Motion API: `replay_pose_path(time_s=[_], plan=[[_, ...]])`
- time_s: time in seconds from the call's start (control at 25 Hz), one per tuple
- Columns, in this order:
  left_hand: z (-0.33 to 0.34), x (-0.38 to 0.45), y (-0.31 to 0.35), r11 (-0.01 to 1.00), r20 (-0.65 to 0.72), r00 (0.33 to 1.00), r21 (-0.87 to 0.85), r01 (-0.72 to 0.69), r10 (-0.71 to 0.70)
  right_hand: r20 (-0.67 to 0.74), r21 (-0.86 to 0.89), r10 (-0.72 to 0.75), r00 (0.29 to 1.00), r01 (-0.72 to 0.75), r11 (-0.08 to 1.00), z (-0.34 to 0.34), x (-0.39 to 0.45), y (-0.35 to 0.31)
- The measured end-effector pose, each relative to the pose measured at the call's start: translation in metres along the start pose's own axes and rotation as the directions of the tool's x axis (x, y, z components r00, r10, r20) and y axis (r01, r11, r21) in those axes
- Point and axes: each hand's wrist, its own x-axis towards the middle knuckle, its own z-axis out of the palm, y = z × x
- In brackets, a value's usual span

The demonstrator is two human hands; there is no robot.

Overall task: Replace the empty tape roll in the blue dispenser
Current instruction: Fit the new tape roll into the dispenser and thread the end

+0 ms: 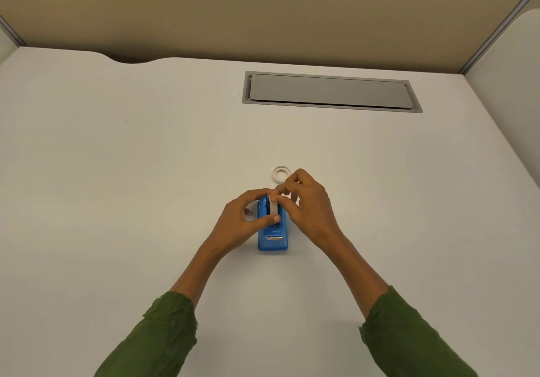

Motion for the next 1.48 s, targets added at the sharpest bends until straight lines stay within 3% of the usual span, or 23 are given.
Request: replay_pose_path(time_s=[0.28, 0.64, 1.2, 1.48], plan=[[0.000, 0.000, 0.000, 0.999, 0.035, 0.999, -0.023, 0.028, -0.027, -0.007, 0.028, -0.002, 1.000, 0.002, 1.000, -0.007, -0.002, -0.008], [-0.005, -0.002, -0.005, 0.999, 0.102, 0.994, -0.024, -0.028, 0.030, -0.026, 0.125, 0.113, 0.993, -0.109, 0.986, 0.002, -0.027, -0.008], [-0.004, -0.002, -0.004, 0.997, 0.068, 0.995, -0.029, -0.075, 0.077, -0.136, 0.110, 0.038, 0.990, -0.023, 0.994, 0.012, -0.047, -0.004], [-0.019, -0.010, -0.004, 1.000, 0.188, 0.982, -0.025, -0.017, 0.022, -0.157, 0.151, 0.050, 0.986, -0.026, 0.988, 0.017, -0.052, -0.003]])
